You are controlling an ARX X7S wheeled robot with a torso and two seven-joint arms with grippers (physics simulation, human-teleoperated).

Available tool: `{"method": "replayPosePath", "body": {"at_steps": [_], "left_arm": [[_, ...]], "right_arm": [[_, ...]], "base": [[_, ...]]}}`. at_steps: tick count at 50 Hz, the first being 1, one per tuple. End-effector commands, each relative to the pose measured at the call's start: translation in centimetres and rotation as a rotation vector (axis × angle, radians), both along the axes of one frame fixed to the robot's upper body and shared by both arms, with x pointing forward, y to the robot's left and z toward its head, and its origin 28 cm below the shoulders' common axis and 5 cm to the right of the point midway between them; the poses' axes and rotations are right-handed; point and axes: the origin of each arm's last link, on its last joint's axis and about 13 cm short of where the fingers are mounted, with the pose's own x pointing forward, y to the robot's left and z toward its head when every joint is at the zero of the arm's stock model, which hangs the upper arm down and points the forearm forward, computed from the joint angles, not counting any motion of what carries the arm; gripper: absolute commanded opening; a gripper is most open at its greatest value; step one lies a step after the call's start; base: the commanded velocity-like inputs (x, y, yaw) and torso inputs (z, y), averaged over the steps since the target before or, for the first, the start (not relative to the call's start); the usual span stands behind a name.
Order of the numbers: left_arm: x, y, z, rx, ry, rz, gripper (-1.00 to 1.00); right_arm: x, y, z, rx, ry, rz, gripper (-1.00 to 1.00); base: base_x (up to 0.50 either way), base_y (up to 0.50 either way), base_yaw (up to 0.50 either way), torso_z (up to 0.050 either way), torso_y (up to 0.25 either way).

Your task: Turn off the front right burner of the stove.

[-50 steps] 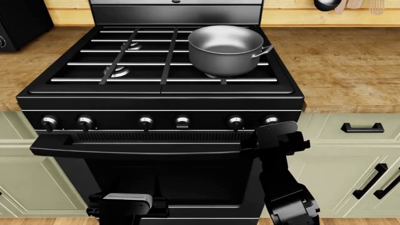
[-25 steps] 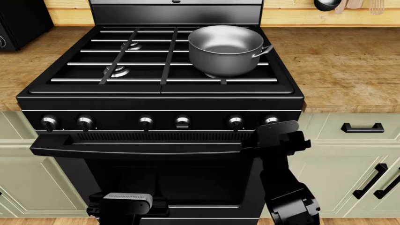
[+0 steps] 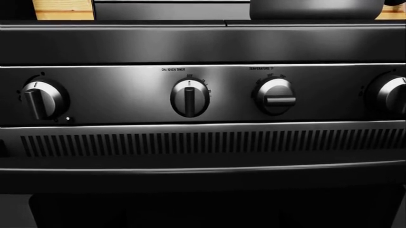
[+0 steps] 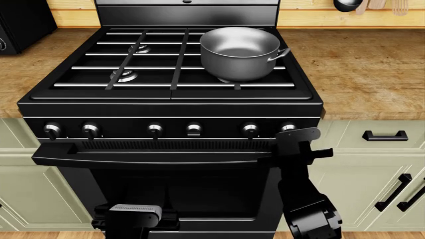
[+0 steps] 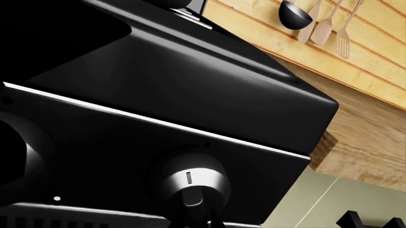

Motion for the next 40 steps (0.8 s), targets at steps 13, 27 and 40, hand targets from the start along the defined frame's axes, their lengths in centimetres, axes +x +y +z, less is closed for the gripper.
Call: {"method": "replayPosePath", "body": {"at_steps": [13, 27, 40], "left_arm": [[0.1, 0.0, 0.0, -0.001, 0.002, -0.001, 1.00], [0.3, 0.1, 0.1, -0.001, 0.005, -0.001, 1.00], [0.3, 0.1, 0.1, 0.008, 0.002, -0.002, 1.00]], "right_arm": [[-0.1, 0.6, 0.6, 0.083, -0.029, 0.039, -1.00], [-0.1, 0.9, 1.7, 0.279, -0.090, 0.059, -1.00], [0.2, 0.8, 3.8, 0.705, -0.152, 0.059, -1.00]], "base": [[0.00, 0.00, 0.00, 0.000, 0.000], [0.00, 0.00, 0.00, 0.000, 0.000], [0.00, 0.00, 0.00, 0.000, 0.001]]}}
